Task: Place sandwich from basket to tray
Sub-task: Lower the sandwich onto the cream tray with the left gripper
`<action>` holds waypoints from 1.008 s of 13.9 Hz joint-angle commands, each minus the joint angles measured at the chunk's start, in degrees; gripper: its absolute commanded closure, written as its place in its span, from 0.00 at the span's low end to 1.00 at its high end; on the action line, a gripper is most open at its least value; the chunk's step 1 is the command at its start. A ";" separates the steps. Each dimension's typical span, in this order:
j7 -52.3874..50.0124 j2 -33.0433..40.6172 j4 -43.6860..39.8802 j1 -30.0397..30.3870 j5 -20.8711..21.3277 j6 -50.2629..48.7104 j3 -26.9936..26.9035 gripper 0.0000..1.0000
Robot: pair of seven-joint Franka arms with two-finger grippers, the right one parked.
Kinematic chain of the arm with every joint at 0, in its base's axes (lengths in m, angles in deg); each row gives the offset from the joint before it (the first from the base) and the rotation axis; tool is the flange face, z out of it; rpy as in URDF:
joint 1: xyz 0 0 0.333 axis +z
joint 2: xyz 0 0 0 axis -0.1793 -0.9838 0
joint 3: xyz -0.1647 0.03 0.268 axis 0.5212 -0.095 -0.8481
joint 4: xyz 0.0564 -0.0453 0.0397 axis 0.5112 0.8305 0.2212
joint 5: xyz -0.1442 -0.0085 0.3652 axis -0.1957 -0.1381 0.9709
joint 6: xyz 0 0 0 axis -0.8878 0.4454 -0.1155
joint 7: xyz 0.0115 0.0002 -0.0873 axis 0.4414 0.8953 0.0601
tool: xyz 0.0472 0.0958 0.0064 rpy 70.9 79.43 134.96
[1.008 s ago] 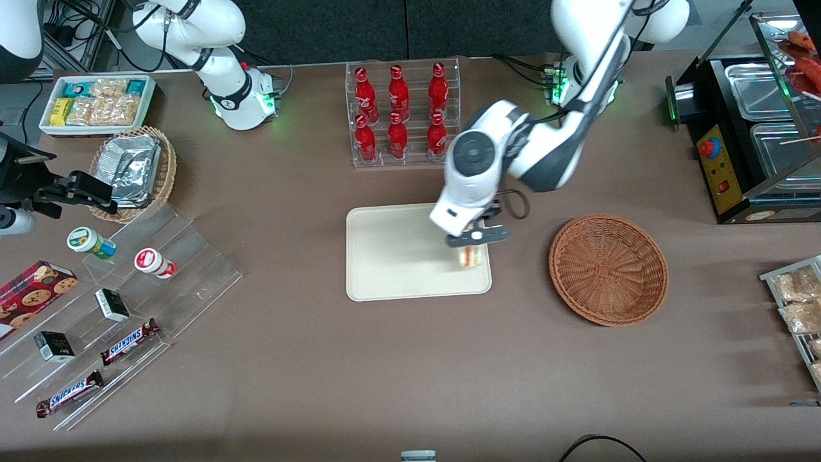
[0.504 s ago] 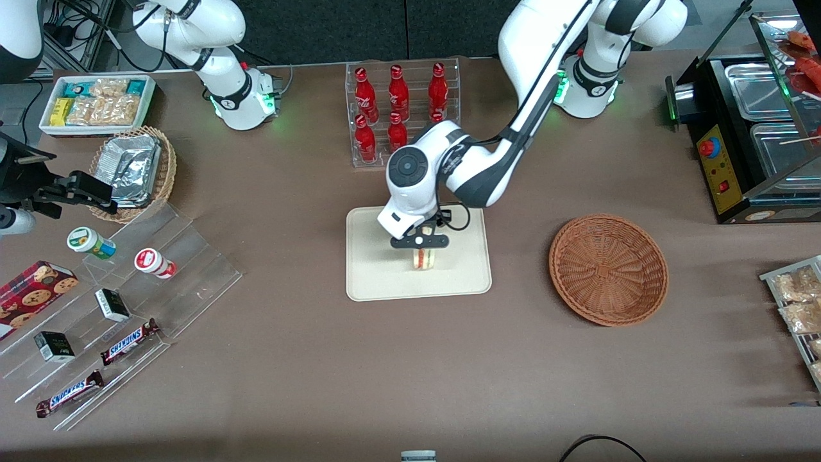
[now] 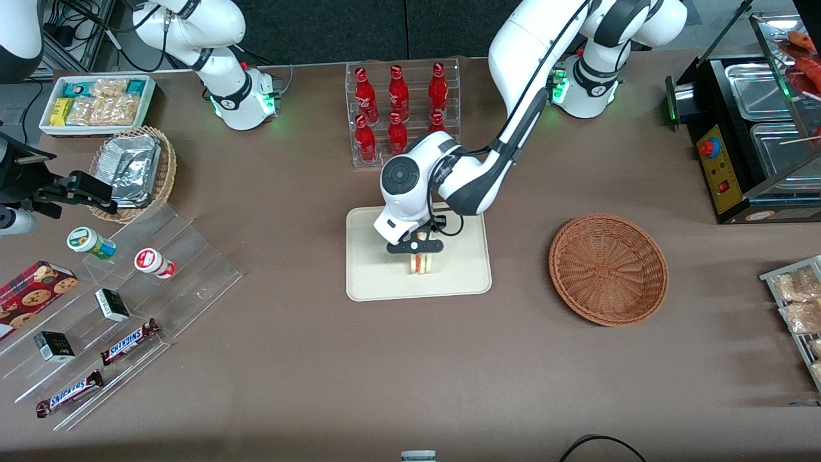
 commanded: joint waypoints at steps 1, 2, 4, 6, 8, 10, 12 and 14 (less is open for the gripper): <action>-1.72 -1.20 -1.40 -1.13 1.15 0.09 -1.04 1.00; -1.64 -1.55 -1.40 -1.05 1.24 0.53 -1.04 1.00; -1.63 -1.72 -1.13 -1.13 1.33 1.23 -1.04 1.00; -1.72 -1.81 -1.13 -1.05 1.24 1.24 -1.04 0.99; -1.55 -1.90 -1.13 -0.96 1.24 1.32 -1.04 0.35; -1.20 -1.99 -1.05 -0.96 1.33 1.32 -1.04 0.00; -1.20 -1.99 -1.04 -0.96 1.33 1.32 -1.04 0.00; -1.02 -1.99 -1.13 -0.96 1.33 1.24 -1.04 0.00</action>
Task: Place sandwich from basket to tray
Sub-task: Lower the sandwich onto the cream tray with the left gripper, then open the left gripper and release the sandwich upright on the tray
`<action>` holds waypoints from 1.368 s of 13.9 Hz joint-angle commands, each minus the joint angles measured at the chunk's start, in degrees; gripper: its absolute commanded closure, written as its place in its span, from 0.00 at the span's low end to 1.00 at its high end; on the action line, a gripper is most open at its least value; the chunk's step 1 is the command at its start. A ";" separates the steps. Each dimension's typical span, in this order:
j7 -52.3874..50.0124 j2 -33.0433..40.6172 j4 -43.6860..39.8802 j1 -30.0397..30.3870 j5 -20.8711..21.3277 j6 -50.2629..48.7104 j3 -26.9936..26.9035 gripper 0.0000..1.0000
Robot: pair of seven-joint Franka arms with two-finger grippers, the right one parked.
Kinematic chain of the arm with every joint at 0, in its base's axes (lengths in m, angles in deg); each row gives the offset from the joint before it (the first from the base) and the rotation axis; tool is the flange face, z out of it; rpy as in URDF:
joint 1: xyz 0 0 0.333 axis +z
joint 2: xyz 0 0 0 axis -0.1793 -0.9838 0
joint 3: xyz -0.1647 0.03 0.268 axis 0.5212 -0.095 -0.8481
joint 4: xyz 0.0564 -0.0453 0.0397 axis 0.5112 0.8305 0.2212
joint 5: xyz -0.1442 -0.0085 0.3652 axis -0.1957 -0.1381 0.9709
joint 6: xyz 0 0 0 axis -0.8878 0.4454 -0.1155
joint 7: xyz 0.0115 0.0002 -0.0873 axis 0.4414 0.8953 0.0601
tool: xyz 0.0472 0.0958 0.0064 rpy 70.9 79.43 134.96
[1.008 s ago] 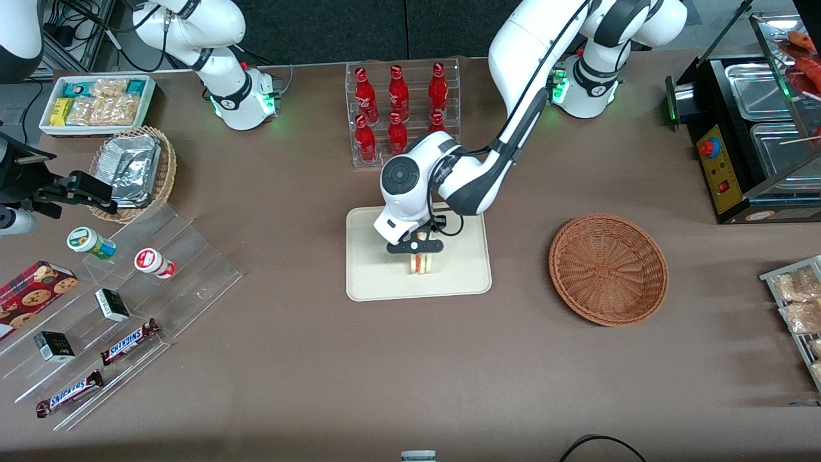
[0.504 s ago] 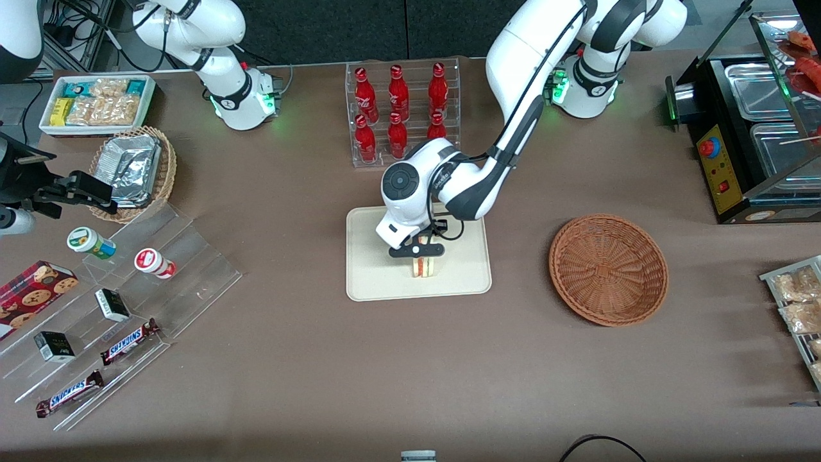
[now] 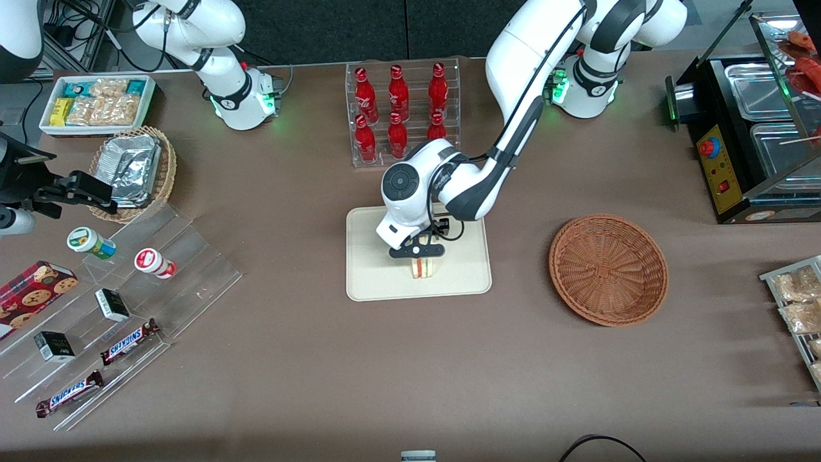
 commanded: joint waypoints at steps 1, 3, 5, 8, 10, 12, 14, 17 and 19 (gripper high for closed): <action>-0.87 -0.62 -1.21 -0.87 0.82 -0.11 -0.95 0.00; -1.05 -0.27 -1.39 -0.87 0.82 -0.73 -1.04 0.00; -1.13 0.34 -1.56 -0.87 0.82 -1.78 -1.13 0.00; -1.66 3.23 -1.91 -0.52 0.47 -4.85 -1.13 0.00; -2.45 5.43 -2.18 -0.43 0.47 -9.32 -1.13 0.00; -2.54 8.41 -2.18 0.62 0.38 -12.22 -1.30 0.00; -2.02 11.49 -2.09 3.42 0.20 -15.57 -1.30 0.00; -1.31 15.27 -1.39 9.22 -0.15 -19.09 -1.22 0.00; -1.14 16.60 -1.30 12.48 -0.15 -20.59 -1.22 0.00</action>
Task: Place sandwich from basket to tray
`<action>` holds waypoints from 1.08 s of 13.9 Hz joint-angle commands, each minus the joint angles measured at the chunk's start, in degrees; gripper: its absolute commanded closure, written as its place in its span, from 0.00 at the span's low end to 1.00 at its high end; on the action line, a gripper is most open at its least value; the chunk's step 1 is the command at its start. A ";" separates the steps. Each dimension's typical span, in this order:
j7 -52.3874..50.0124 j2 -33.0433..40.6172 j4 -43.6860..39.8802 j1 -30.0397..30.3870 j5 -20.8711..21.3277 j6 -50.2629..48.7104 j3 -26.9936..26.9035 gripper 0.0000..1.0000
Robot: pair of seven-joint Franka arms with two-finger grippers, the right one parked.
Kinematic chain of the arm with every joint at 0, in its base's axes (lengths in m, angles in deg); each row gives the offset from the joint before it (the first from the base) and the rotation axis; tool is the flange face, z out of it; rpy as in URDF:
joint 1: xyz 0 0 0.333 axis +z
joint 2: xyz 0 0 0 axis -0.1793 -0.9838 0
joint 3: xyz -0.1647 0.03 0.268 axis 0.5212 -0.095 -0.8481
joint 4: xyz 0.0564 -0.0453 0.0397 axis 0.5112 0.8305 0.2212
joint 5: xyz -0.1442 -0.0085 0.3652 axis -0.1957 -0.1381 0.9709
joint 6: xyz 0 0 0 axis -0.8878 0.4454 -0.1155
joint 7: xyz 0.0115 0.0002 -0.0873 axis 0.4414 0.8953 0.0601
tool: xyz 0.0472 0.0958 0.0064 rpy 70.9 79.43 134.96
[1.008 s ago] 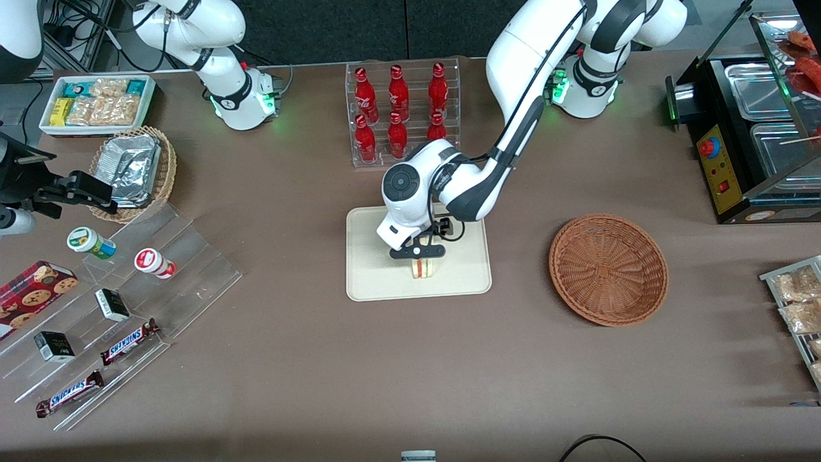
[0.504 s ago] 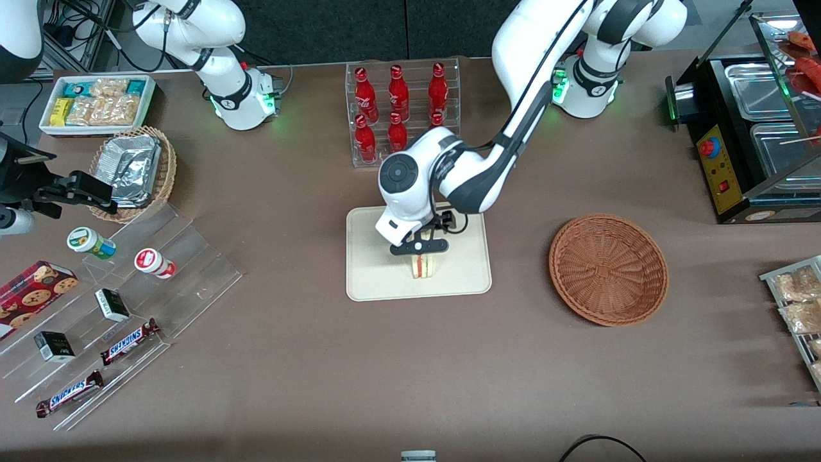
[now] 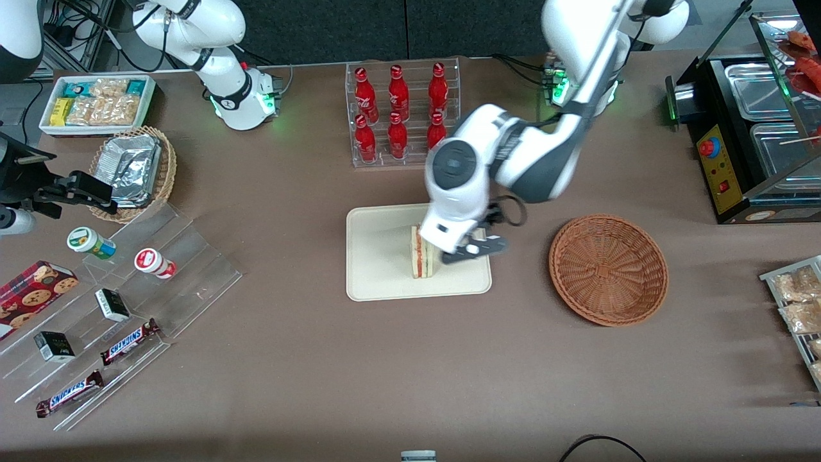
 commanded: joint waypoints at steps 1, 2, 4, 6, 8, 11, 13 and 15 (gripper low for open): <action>1.65 2.62 1.61 4.07 -0.21 -1.55 0.47 0.00; 3.76 3.23 1.70 5.92 -0.38 -2.25 0.47 0.00; 6.66 3.94 1.70 8.65 -1.87 -4.10 0.47 0.00; 8.34 7.09 4.58 11.36 -1.97 -3.93 0.38 0.00; 8.79 9.12 4.86 16.64 -3.01 -4.63 1.52 0.00; 17.20 12.19 4.43 21.92 -4.25 -9.53 3.54 0.00; 20.99 15.00 4.42 26.91 -4.25 -12.62 6.78 0.00; 26.77 17.29 3.55 31.32 -4.60 -17.79 8.64 0.00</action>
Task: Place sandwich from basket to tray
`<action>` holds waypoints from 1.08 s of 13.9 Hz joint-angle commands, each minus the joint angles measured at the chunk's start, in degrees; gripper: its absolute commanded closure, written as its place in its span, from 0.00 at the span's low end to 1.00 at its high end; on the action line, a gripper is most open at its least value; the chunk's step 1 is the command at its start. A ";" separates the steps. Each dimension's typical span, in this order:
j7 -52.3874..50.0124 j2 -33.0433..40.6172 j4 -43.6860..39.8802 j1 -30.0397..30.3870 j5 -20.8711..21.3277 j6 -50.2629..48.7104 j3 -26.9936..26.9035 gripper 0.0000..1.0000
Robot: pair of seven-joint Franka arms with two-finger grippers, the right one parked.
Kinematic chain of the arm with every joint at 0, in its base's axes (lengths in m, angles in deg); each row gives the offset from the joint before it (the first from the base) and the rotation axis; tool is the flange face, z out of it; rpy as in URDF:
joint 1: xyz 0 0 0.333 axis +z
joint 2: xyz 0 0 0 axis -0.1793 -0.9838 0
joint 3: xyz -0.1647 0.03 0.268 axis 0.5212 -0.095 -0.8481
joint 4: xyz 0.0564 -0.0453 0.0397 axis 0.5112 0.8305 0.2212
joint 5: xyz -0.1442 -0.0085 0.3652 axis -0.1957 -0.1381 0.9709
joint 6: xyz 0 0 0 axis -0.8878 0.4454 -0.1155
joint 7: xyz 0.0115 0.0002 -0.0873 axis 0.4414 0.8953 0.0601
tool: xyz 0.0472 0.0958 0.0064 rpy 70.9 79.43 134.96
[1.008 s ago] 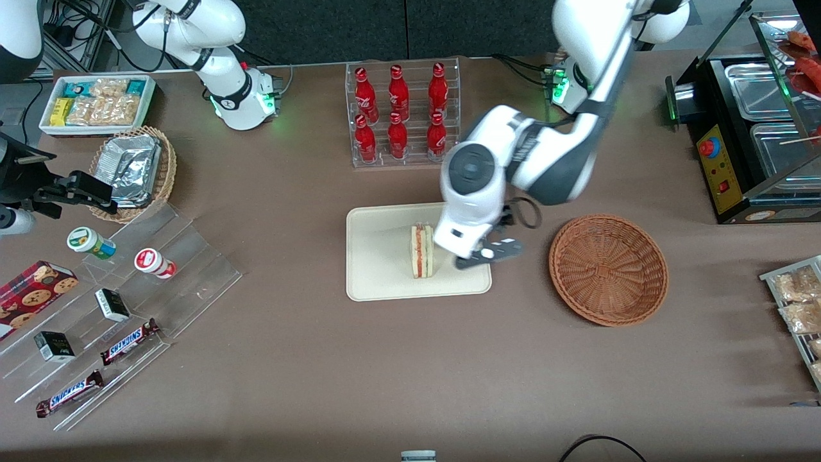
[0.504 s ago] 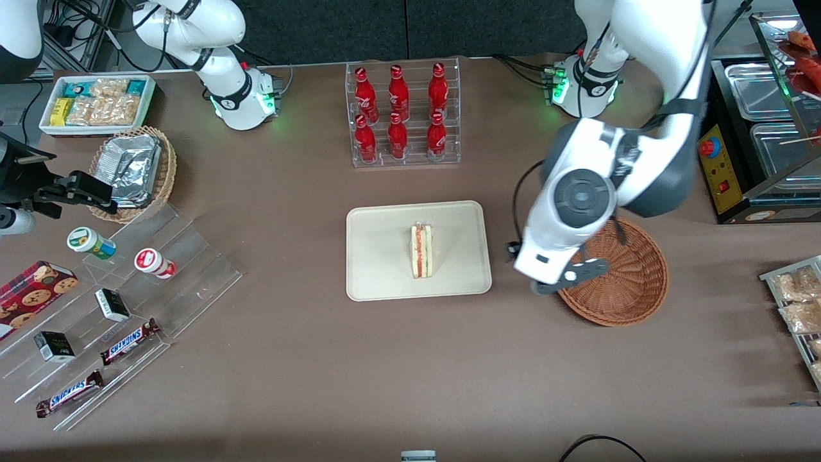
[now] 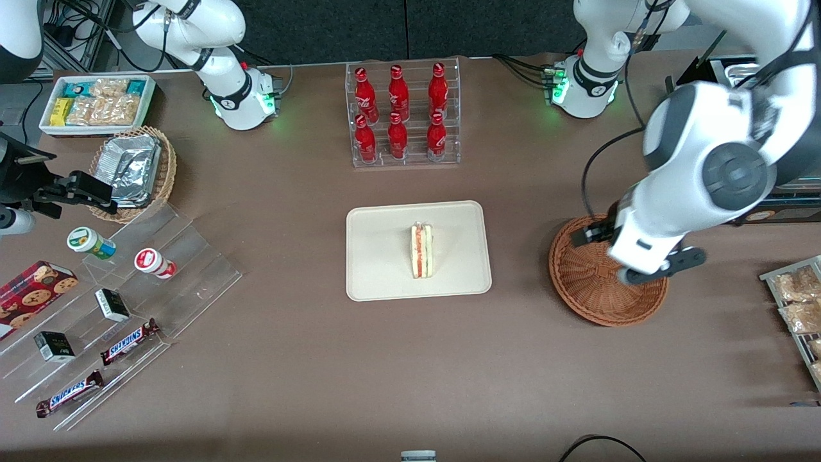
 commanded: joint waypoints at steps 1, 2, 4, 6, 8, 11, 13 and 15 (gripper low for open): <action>8.16 4.68 0.96 6.12 -2.37 -6.16 2.43 0.00; 10.46 6.17 0.96 8.06 -3.77 -8.27 2.43 0.00; 14.51 8.03 0.00 10.18 -4.93 -13.37 1.90 0.00; 16.54 9.34 -0.45 11.15 -4.40 -16.19 1.90 0.00; 20.22 10.92 0.60 11.24 -2.66 -18.83 1.64 0.00; 22.09 13.04 4.29 11.24 -0.45 -18.23 1.64 0.00; 22.17 14.18 5.26 11.24 1.47 -17.79 1.81 0.00; 22.17 16.55 9.19 11.24 2.01 -14.38 1.90 0.00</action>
